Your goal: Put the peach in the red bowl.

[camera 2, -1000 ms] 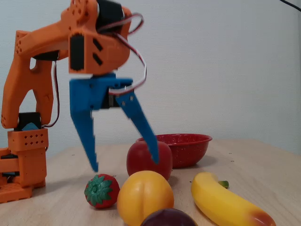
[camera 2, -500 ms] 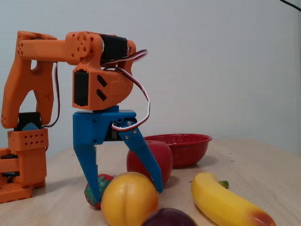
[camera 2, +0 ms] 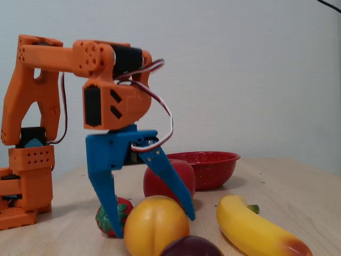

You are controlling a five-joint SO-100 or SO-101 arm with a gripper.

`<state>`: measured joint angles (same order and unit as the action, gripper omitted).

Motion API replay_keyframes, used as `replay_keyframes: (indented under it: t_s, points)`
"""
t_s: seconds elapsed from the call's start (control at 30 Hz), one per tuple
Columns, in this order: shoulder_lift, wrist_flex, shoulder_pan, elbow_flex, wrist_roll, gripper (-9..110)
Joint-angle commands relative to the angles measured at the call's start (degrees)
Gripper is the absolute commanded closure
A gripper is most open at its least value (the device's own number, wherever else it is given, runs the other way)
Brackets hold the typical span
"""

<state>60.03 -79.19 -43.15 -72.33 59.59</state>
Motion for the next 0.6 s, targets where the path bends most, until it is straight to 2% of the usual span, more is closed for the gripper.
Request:
replay_keyframes:
  t_s: [0.0,0.33,0.43,0.57]
  points:
    - [-0.7,1.6,1.4,-0.8,2.0,62]
    - [-1.3,3.0,1.1,-1.9,4.5,66]
    - [-1.5,3.3,1.1,-1.7,4.2,71]
    - [-1.4,3.9,1.0,-1.6,4.6,84]
